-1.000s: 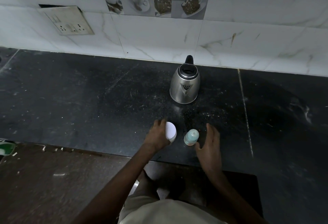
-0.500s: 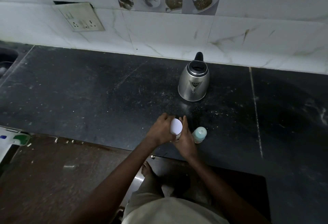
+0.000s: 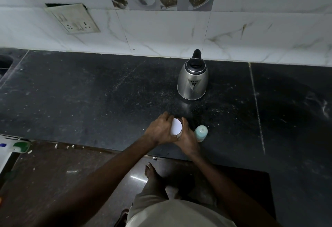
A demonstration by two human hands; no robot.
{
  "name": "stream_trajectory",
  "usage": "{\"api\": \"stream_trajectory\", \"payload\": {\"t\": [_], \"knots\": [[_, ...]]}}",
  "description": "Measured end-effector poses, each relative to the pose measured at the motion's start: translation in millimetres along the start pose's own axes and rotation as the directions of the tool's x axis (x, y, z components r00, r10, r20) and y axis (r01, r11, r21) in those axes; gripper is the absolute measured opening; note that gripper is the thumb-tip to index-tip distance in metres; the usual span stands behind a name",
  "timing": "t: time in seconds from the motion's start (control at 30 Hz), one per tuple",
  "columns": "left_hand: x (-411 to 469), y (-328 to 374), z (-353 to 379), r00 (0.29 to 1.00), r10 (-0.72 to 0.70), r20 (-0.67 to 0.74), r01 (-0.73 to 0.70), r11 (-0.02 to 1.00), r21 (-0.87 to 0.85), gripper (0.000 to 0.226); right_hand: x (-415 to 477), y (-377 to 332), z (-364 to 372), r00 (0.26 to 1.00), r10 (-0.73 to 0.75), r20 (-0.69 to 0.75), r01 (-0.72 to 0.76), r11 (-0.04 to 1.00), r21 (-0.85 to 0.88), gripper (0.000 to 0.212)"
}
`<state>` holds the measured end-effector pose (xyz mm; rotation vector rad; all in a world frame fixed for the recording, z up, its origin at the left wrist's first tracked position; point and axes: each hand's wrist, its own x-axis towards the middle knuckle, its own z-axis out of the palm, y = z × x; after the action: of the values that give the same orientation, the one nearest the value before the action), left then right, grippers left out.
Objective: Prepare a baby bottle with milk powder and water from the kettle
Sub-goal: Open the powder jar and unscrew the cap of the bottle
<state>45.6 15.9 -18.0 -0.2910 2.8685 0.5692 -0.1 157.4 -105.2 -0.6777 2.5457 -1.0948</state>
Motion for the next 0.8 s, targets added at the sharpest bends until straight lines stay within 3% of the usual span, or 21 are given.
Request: {"api": "stream_trajectory", "payload": {"t": [0.13, 0.27, 0.43, 0.57, 0.67, 0.8], "knots": [[1.4, -2.1, -0.5, 0.999, 0.038, 0.007, -0.038, 0.998, 0.058, 0.076, 1.1, 4.6, 3.4, 1.000, -0.016, -0.021, 0.015, 0.999, -0.036, 0.099], [5.9, -8.6, -1.4, 0.999, -0.014, 0.032, 0.010, 0.993, 0.116, 0.083, 2.3, 0.7, 0.0, 0.994, 0.089, 0.059, -0.091, 0.995, 0.040, 0.106], [-3.5, -4.6, 4.3, 0.998, -0.060, 0.001, 0.060, 0.991, 0.118, 0.079, -4.6, -3.8, 6.0, 0.998, 0.068, 0.004, -0.068, 0.997, 0.046, 0.096], [-7.1, -2.7, 5.9, 0.993, 0.116, 0.037, -0.119, 0.988, 0.098, 0.084, -5.3, 1.9, 11.2, 0.996, -0.004, -0.084, 0.000, 0.999, -0.048, 0.070], [-9.0, -3.0, 6.0, 0.980, 0.194, 0.037, -0.197, 0.967, 0.161, 0.069, -4.9, -1.4, 9.5, 0.993, -0.030, -0.112, 0.027, 0.999, -0.035, 0.074], [-7.3, -1.1, 2.3, 0.998, 0.051, 0.026, -0.054, 0.989, 0.141, 0.073, -4.5, -6.4, 9.4, 0.991, -0.030, -0.132, 0.028, 1.000, -0.014, 0.072]]}}
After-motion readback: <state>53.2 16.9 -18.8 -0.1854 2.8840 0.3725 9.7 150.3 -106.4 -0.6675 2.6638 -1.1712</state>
